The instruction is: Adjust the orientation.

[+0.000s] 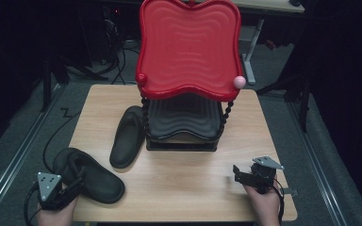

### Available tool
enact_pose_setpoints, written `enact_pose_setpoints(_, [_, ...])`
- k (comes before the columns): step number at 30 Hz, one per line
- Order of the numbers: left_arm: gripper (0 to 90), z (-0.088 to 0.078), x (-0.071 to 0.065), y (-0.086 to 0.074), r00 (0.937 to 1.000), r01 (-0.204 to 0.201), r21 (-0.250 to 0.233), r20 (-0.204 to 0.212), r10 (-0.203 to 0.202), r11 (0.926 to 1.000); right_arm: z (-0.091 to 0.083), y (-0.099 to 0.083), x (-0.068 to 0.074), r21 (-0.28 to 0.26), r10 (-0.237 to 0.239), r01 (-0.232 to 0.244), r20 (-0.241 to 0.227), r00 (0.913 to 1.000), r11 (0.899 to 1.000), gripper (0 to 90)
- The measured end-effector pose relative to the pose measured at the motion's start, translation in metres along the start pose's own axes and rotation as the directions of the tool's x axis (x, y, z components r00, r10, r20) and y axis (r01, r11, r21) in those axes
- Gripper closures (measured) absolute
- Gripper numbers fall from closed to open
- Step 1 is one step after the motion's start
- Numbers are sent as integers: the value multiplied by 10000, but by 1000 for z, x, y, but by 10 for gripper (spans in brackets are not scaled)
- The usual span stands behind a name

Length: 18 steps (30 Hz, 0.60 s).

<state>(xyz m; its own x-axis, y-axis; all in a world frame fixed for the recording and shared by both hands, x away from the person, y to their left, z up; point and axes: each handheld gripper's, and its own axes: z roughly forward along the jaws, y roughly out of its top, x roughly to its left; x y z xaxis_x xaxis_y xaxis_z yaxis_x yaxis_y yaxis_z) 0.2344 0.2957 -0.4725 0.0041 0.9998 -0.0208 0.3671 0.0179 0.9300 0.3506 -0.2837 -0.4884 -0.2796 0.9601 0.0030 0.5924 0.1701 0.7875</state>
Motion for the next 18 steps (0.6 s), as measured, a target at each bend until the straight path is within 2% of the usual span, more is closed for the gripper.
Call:
enact_pose_setpoints(1, [304,1,0,0,10000,-33,50,43,33,10000,-4,-1,0,-42,71,-71,27,10000,10000,0])
enact_pose_setpoints(5, [300,5,0,0,9999,-48,146,146,46,9999,-14,-5,2,-367,-121,132,305,9995,9992,0])
enact_pose_setpoints(6, [294,6,0,0,9998,-136,206,122,134,9997,-17,-7,2,-404,-70,73,71,10000,9992,0])
enact_pose_setpoints(9, [282,9,2,0,9998,-209,391,77,206,9990,-18,-7,2,-429,-8,10,35,10000,9991,0])
enact_pose_setpoints(13, [244,11,6,0,9999,98,574,-122,-91,9983,-18,-9,3,-514,89,-93,-89,9999,9986,0])
enact_pose_setpoints(18, [239,9,5,-1,9999,107,675,-106,-100,9977,-16,-8,8,-404,-162,152,-247,9996,9991,0])
